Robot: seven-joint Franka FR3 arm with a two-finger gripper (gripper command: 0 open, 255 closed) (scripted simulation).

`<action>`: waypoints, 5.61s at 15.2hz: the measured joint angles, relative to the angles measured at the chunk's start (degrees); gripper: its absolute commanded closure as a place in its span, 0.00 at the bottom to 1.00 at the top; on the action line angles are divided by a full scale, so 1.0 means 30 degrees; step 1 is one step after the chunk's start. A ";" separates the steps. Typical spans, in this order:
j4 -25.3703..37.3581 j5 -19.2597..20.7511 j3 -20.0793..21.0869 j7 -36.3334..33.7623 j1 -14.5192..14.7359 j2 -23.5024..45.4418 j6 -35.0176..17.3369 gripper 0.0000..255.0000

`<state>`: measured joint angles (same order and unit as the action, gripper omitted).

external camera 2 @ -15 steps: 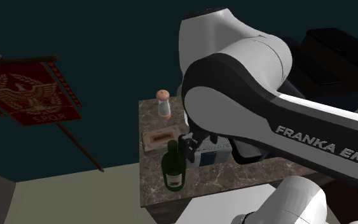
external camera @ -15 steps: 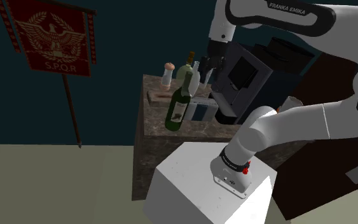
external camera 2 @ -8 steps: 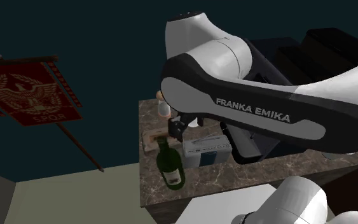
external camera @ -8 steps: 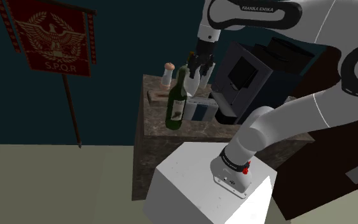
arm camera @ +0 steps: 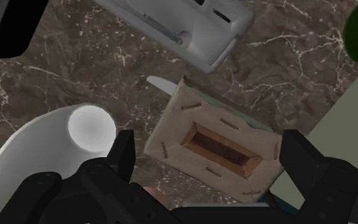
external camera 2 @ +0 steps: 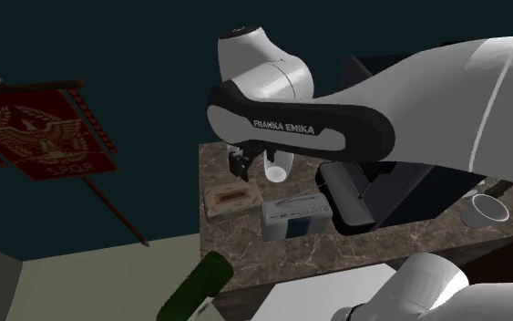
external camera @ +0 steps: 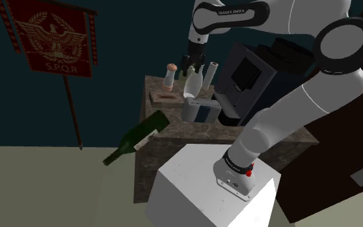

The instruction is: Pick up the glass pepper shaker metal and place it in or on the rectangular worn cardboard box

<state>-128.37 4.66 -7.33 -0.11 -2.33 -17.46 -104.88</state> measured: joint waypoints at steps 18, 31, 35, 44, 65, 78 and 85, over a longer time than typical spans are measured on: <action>1.0005 0.0424 -0.1051 0.2475 -0.0997 1.1215 -0.3412 0.00; 0.9373 0.0370 -0.1107 0.2594 -0.1185 1.1900 -0.4789 1.00; 0.9378 0.0374 -0.1109 0.2590 -0.1184 1.1888 -0.4786 1.00; 0.9679 0.0380 -0.1113 0.2638 -0.1171 1.1709 -0.4298 1.00; 1.3805 0.0347 -0.1154 0.3176 -0.1144 1.0835 0.0663 1.00; 1.4546 0.0673 -0.0904 0.2602 -0.0523 0.9112 0.3187 1.00; 1.0842 0.1367 0.0079 0.0456 0.0740 0.4861 0.4014 1.00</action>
<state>-95.84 8.76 -7.09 1.26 -0.11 -2.87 -92.84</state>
